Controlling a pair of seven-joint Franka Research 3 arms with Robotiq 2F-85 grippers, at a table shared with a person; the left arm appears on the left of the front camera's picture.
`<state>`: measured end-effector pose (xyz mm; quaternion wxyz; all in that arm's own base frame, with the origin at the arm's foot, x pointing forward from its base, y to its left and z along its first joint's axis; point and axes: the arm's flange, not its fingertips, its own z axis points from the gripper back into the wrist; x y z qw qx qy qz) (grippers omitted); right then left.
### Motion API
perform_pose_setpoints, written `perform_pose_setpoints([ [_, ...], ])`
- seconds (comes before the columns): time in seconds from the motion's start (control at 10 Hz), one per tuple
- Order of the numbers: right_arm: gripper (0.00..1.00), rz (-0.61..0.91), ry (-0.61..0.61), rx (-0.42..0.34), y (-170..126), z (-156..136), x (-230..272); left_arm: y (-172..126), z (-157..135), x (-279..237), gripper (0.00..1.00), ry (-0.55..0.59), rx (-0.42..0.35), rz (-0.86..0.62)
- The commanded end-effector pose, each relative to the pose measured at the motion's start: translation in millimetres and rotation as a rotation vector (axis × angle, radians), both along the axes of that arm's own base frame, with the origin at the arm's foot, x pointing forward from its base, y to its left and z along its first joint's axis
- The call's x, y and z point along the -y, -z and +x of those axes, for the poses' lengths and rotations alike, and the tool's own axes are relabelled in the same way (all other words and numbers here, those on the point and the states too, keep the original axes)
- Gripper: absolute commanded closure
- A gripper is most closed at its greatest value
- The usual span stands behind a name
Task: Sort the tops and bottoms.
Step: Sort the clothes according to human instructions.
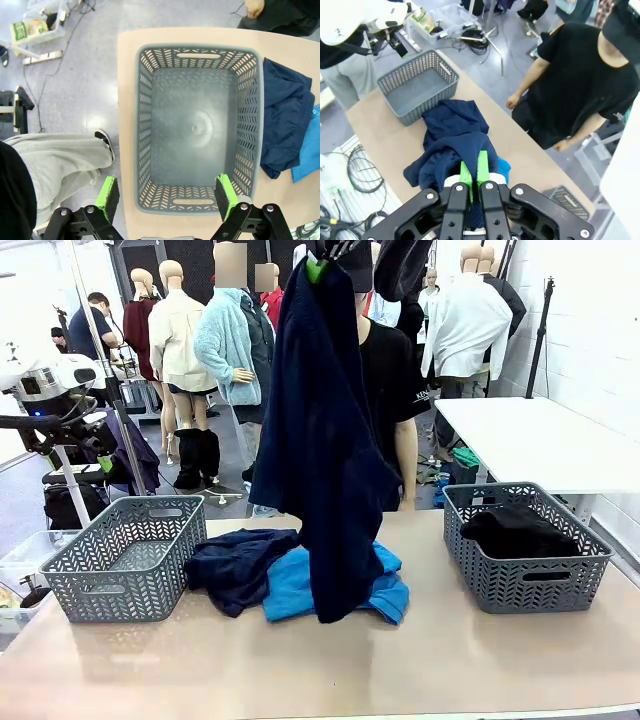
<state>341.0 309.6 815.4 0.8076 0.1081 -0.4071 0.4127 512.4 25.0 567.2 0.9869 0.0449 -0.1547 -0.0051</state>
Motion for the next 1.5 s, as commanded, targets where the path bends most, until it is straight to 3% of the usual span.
perform_pose_setpoints([
  [0.0, 1.0, -0.014, -0.012, 0.014, -3.7, -4.1, -4.0, -1.2, 0.7, -1.3, 0.0, -0.008, 0.006, -0.015],
  [1.4, 1.0, -0.014, -0.012, 0.014, -3.7, -4.1, -4.0, -1.2, 0.7, -1.3, 0.0, -0.008, 0.006, -0.015],
])
